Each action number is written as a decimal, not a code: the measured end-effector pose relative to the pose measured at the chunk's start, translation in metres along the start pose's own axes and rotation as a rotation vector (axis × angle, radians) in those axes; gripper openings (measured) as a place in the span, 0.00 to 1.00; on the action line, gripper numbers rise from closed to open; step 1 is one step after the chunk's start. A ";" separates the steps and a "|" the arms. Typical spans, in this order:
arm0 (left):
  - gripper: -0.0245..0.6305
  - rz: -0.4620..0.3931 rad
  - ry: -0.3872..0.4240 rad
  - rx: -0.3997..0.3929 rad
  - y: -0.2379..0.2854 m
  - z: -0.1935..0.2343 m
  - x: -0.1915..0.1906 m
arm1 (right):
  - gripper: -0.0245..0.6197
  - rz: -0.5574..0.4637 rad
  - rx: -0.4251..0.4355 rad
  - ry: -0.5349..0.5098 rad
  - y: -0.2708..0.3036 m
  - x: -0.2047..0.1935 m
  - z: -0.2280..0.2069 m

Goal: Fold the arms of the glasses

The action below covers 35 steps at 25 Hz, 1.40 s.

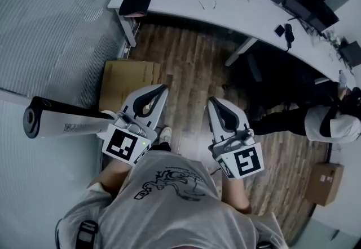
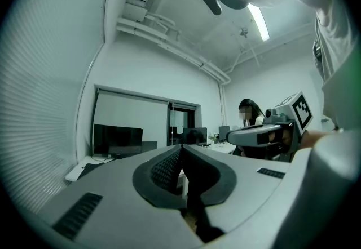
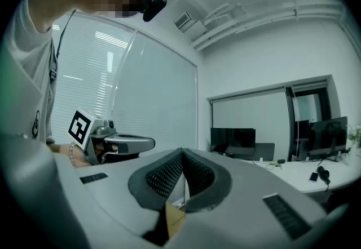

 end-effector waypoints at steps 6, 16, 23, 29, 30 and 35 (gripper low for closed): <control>0.07 0.009 -0.033 -0.048 0.019 0.038 -0.006 | 0.05 0.012 -0.026 0.000 0.048 -0.001 -0.009; 0.07 0.022 -0.085 -0.099 0.045 0.082 -0.025 | 0.05 0.050 -0.054 0.005 0.097 -0.010 -0.024; 0.07 0.046 -0.080 -0.107 0.079 0.095 -0.030 | 0.05 0.048 -0.082 0.016 0.113 -0.016 -0.056; 0.07 0.057 -0.065 -0.118 0.122 0.096 -0.028 | 0.05 0.026 -0.089 0.026 0.125 -0.014 -0.097; 0.07 0.059 -0.066 -0.123 0.131 0.096 -0.028 | 0.05 0.025 -0.089 0.028 0.127 -0.014 -0.105; 0.07 0.055 -0.071 -0.127 0.175 0.097 -0.024 | 0.05 0.014 -0.086 0.033 0.137 -0.012 -0.149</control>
Point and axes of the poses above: the fingertips, and each gripper's own axes: y forward along the fingers, z to its left, x out of its top, the point moved 4 cm from there along -y, backward along the fingers
